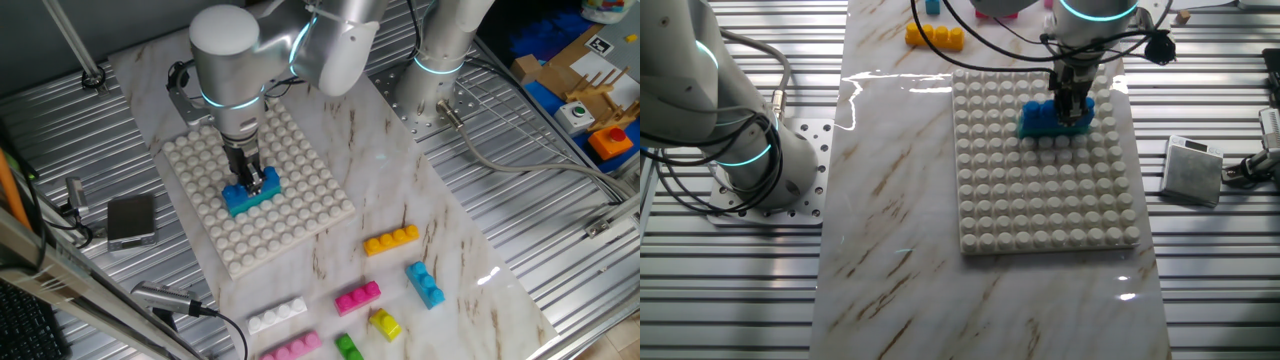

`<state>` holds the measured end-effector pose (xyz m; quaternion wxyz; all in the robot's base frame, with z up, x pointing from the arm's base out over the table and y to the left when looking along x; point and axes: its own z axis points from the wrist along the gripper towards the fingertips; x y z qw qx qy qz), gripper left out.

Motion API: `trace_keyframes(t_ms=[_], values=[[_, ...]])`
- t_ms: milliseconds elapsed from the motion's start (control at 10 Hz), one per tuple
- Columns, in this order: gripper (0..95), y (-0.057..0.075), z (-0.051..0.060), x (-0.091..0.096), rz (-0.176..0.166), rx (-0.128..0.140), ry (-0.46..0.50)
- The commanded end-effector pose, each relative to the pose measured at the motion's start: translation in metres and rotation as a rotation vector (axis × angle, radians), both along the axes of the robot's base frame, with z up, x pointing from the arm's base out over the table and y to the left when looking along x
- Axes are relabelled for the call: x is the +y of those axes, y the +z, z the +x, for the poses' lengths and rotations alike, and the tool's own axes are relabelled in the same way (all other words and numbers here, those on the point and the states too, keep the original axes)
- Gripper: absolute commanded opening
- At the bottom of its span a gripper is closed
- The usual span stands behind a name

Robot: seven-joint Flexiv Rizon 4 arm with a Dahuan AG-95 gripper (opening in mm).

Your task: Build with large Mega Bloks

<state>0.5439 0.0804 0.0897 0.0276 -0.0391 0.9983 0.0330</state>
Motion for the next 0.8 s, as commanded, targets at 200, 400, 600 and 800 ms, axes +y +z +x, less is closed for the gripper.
trace_keyframes(t_ms=[200,400,600,800], values=[[38.0,0.003,-0.002,0.005,-0.020,0.011,0.017],[38.0,0.004,-0.002,0.005,-0.020,0.011,0.025],[38.0,0.009,-0.003,0.006,-0.023,0.014,0.029],[38.0,0.018,-0.006,0.007,-0.030,0.015,0.040]])
